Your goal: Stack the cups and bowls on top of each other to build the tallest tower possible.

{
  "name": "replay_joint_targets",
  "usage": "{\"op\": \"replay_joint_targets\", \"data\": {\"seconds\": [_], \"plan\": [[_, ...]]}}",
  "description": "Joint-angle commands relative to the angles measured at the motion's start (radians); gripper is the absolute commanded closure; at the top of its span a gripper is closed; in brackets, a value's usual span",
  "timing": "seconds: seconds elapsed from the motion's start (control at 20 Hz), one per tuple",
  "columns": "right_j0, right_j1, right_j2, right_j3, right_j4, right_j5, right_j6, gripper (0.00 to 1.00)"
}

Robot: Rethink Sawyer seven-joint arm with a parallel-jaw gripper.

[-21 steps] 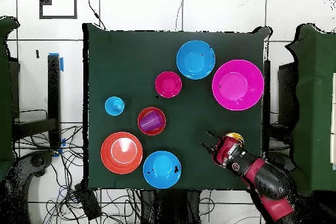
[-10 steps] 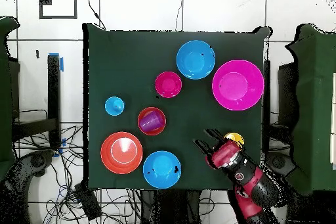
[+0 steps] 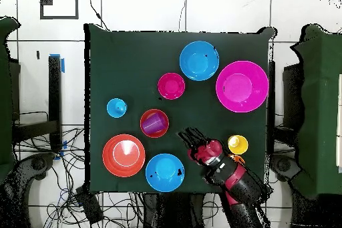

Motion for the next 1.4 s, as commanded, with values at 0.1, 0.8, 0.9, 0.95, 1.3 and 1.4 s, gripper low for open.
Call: {"op": "replay_joint_targets", "data": {"seconds": [0.1,0.8,0.9,0.95,1.3,1.4], "plan": [[0.05,-0.025,-0.06,-0.151,-0.01,0.118,-0.282,0.0],[0.022,-0.196,-0.379,0.132,0.427,0.134,0.047,0.0],[-0.003,-0.189,-0.398,0.16,0.439,0.148,0.041,0.0],[-0.031,-0.167,-0.422,0.166,0.433,0.148,0.018,0.0],[-0.054,-0.155,-0.531,-0.131,0.108,-0.128,-0.136,0.0],[-0.064,-0.115,-0.54,-0.198,0.058,-0.142,-0.16,0.0]]}}
